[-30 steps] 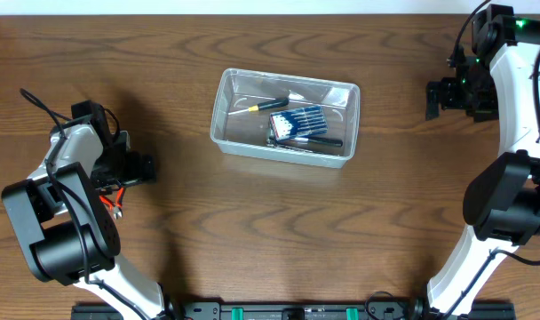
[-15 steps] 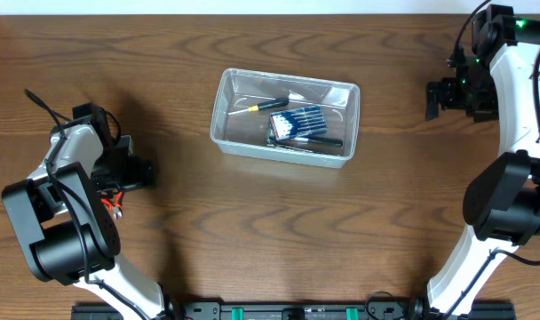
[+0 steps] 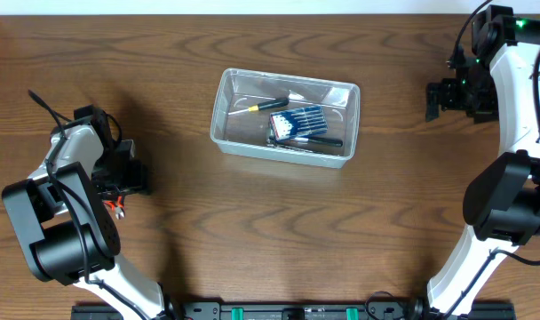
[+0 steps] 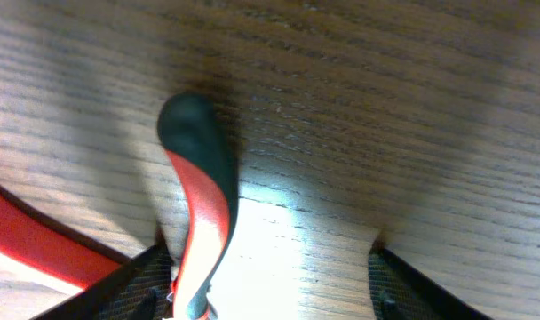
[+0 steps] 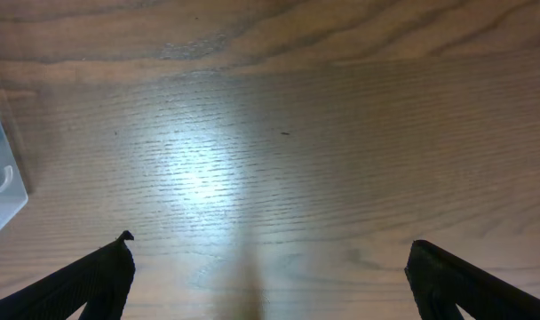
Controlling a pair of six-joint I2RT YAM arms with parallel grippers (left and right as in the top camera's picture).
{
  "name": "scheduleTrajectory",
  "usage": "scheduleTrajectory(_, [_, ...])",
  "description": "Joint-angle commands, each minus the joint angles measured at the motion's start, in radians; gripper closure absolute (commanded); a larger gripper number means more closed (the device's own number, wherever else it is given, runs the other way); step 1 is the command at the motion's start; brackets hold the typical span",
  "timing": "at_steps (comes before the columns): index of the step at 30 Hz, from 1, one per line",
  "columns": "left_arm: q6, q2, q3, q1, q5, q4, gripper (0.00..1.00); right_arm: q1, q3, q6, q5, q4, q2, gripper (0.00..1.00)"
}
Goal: Pack container
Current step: 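Lower the left gripper onto one red pliers handle, then close the left gripper on the pliers handle and lift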
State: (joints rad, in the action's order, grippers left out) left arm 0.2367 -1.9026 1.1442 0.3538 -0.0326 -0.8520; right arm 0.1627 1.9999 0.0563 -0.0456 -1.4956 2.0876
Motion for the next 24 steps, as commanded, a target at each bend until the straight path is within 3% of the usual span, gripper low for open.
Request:
scheduleTrajectory(1, [0.006, -0.026, -0.026, 0.010, 0.018, 0.001, 0.39, 0.009, -0.002, 0.012, -0.011, -0.004, 0.002, 0.01])
scheduleTrajectory(10, [0.006, -0.026, -0.026, 0.010, 0.018, 0.001, 0.54, 0.009, -0.002, 0.012, -0.011, -0.004, 0.002, 0.01])
scheduleTrajectory(19, [0.006, -0.026, -0.026, 0.010, 0.018, 0.001, 0.62, 0.009, -0.002, 0.012, -0.011, -0.005, 0.002, 0.01])
scheduleTrajectory(24, [0.006, -0.026, -0.026, 0.010, 0.018, 0.000, 0.75, 0.009, -0.002, 0.012, -0.011, -0.005, 0.002, 0.01])
